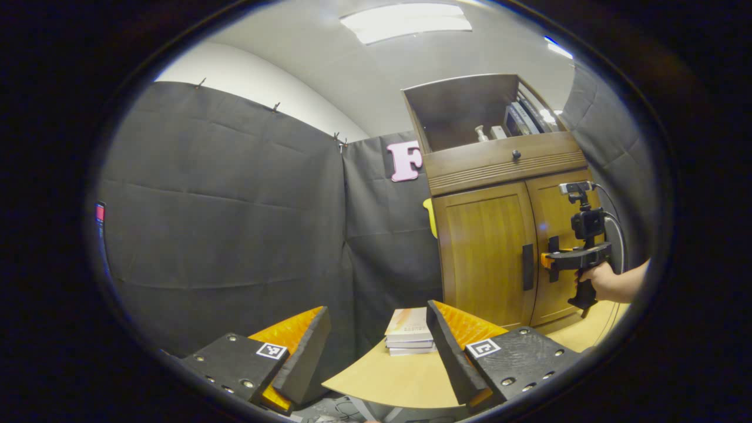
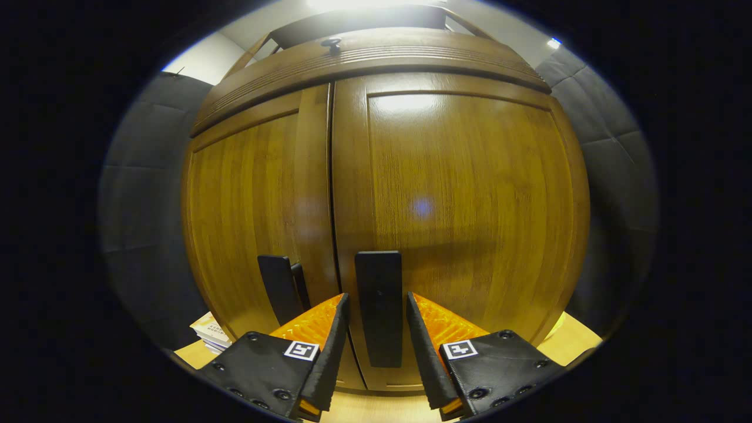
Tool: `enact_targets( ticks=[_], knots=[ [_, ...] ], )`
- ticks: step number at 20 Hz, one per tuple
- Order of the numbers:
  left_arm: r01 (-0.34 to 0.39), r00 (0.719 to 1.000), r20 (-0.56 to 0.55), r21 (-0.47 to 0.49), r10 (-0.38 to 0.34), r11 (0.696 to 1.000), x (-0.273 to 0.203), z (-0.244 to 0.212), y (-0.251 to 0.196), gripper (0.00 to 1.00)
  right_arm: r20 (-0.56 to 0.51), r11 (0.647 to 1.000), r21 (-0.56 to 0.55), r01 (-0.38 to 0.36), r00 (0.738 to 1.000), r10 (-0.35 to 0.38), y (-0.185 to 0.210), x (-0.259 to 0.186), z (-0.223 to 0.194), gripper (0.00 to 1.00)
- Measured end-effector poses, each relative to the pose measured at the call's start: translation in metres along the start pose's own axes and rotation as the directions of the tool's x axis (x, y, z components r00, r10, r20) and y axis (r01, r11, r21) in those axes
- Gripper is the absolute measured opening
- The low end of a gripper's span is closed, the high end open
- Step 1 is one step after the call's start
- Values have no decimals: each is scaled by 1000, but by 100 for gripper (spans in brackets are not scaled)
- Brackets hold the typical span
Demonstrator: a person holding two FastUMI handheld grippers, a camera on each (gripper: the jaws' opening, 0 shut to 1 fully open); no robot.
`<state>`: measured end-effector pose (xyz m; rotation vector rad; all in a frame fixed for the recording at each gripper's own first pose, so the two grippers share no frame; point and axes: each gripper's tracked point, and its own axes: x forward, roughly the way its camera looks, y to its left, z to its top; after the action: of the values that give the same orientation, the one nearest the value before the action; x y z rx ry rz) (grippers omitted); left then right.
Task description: Open the right door of the double-door shoe cabinet with the right hand, and open the left door with the left hand.
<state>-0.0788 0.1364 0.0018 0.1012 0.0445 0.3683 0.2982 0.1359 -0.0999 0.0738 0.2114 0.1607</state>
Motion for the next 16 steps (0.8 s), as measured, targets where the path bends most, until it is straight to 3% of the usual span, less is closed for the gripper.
enact_targets(
  ticks=[3, 4, 5, 16],
  knots=[
    [9, 1000, 4, -3, -9, 1000, 0, -1, -1, 96, -5, 1000, 3, -9, 1000, 9, 2, 2, 1, 24],
    [17, 1000, 5, -5, -17, 1000, 0, 1, -3, 96, -3, 1000, 9, -13, 1000, 13, 2, -2, 1, 24],
    [23, 1000, 7, -8, -22, 1000, 1, 1, -4, 96, -15, 1000, 5, -21, 1000, 22, 2, -2, -1, 16],
    [143, 989, 48, -42, -141, 989, 9, 10, -46, 96, -14, 996, 0, -86, 996, 86, -6, -56, -1, 17]
  ],
)
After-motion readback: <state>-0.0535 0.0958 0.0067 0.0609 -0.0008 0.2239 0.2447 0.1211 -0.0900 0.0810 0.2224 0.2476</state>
